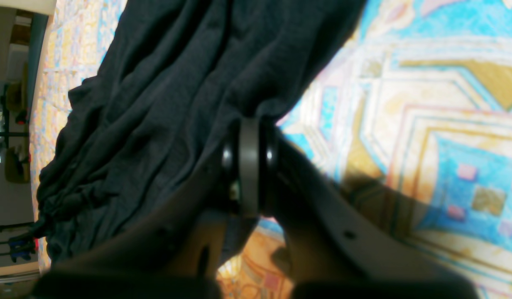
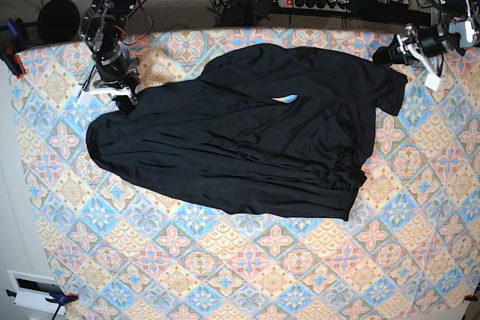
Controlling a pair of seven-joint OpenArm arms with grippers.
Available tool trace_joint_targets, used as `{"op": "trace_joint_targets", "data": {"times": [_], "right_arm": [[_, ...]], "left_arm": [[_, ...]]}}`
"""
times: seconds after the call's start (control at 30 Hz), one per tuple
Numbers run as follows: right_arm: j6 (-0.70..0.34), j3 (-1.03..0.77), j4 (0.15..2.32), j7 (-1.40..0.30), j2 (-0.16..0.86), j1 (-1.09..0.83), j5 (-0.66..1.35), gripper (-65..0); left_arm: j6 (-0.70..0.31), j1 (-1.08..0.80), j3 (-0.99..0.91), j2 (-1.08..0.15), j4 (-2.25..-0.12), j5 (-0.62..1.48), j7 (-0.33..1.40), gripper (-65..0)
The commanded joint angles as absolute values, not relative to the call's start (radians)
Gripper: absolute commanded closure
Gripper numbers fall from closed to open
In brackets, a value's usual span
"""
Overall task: Layout the t-shirt on the table in an organized manner, then fold the t-shirt properly
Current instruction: 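Grasp the shirt edge with the left gripper and pull it outward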
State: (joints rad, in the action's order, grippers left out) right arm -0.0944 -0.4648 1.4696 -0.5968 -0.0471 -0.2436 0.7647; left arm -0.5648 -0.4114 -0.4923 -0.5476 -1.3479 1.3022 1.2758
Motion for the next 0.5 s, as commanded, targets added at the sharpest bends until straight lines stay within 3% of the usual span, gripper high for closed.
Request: {"op": "trace_joint_targets", "data": {"times": [0.0,0.2,0.47], "right_arm": [[-0.041,-0.441,1.432,-0.796,-0.071,-0.266,0.694,0.0],[-0.041,-0.441,1.432,-0.796,-0.071,-0.266,0.694,0.0],[-0.041,-0.441,1.432,-0.796,-0.071,-0.266,0.694,0.0]], "left_arm": [[-0.567,-0.400,-0.504,-0.559,-1.357,1.302,1.273,-31.5],[-0.567,-0.366,-0.509,-0.529,-1.345,1.230,1.268,-31.5],[-0.567,-0.257,-0.504,-0.510,-1.118,1.228,1.267,-31.5]]}}
